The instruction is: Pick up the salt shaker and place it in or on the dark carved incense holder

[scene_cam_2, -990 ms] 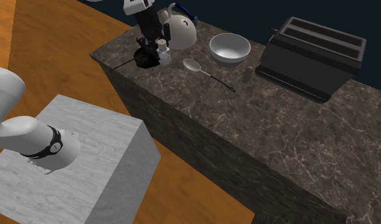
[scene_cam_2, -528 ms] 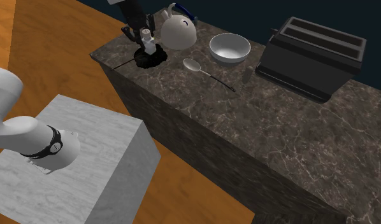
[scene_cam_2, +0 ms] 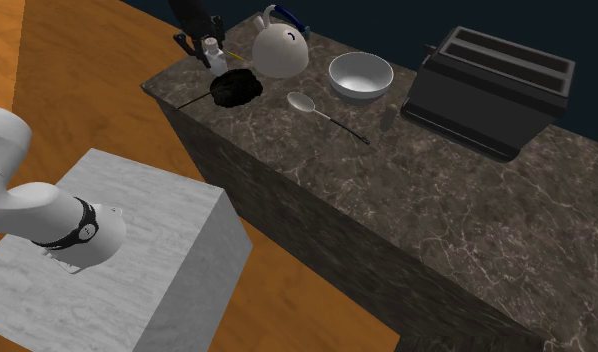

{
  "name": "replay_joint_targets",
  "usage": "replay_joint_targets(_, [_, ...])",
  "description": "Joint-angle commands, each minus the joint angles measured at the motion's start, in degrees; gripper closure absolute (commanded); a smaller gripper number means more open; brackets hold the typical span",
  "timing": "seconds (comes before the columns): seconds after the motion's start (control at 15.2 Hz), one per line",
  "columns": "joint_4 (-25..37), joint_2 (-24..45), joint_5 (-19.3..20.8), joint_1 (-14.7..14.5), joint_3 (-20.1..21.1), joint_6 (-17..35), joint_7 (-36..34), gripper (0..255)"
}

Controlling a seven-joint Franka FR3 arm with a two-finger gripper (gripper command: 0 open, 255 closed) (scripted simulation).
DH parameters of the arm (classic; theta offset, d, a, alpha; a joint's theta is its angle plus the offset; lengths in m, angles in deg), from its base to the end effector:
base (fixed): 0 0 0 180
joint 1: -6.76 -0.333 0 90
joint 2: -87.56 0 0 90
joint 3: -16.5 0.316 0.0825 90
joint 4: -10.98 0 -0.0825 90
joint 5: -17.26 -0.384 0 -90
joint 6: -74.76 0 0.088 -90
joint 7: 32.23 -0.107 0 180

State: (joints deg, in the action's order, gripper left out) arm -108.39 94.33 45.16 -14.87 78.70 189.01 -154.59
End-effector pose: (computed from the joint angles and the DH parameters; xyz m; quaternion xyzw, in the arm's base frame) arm 0.0947 0.5363 0.3911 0.9616 -0.2124 0.1715 0.0261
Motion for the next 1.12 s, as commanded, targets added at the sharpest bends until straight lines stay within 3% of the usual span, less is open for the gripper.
replay_joint_targets(0.0, [-0.34, 1.78, 1.85, -0.89, -0.30, 0.51, -1.98, 255])
replay_joint_targets(0.53, [-2.21, 7.15, 7.90, -3.49, -2.70, 3.37, -7.19, 255])
replay_joint_targets(1.06, [-2.21, 7.14, 7.88, -3.50, -2.71, 3.37, -7.18, 255])
